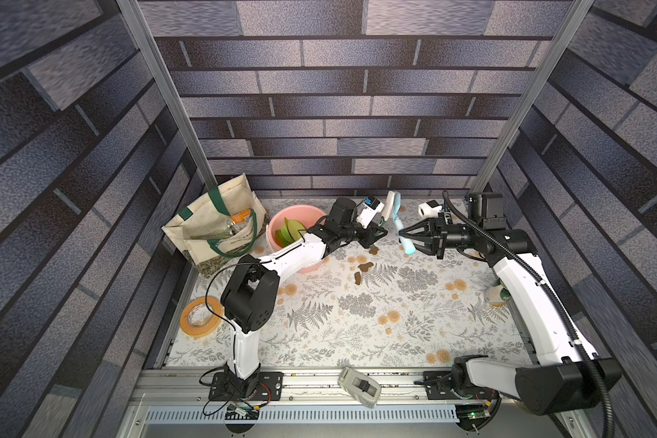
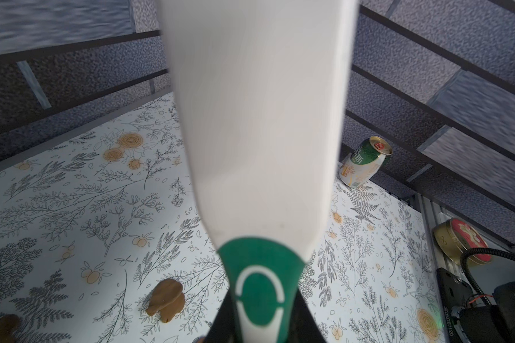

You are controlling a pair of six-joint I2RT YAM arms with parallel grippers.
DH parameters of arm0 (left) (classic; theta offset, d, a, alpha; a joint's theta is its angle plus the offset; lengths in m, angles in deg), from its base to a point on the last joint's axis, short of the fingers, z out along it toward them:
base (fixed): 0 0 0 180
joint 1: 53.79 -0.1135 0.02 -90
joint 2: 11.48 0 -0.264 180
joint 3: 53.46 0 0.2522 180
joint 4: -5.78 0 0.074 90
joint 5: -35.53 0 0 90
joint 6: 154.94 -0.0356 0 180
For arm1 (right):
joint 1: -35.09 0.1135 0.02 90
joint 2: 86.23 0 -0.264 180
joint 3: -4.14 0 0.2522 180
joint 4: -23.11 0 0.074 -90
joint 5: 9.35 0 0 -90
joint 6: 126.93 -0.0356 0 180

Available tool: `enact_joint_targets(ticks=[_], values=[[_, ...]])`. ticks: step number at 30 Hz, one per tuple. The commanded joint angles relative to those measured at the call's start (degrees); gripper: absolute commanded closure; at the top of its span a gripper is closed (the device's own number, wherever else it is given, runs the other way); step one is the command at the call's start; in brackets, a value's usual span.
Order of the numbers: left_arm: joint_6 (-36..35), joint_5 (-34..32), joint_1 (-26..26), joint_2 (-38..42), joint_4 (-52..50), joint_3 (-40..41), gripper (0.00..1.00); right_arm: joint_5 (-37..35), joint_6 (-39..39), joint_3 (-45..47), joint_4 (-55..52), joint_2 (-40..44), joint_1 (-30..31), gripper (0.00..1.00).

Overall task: Brush the soil off the hand trowel and place it into the bucket
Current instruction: Brush off the soil from the hand trowel.

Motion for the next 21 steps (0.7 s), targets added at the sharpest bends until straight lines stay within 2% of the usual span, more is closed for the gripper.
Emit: enact_joint_targets(ticks=[1, 7, 11, 15, 21], values=[[1.43, -0.17, -0.93, 2.66, 2.92, 1.38, 1.00, -0.35, -0.40, -2.36, 2.17, 0.37, 0.52, 0.80], [1.60, -3.74, -2.60, 13.21, 2.13, 10.01, 1.00, -5.77, 1.36, -8.43, 5.57, -2.73, 3.04, 0.80], [-0.24, -8.30, -3.48, 21.36, -2.05, 15.86, 1.00, -10.03, 6.88, -16.54, 1.66, -7.72, 5.58, 0.81], [0.58, -12.86, -4.86, 28.47, -5.09, 22.23, 1.00, -14.40, 10.58, -23.15, 2.13, -12.48, 8.39, 0.81], [3.97, -20.61, -7.14, 41.32, -10.47, 31.61, 1.00, -30.47, 19.33, -31.10, 3.52, -18.82, 15.94, 0.81]])
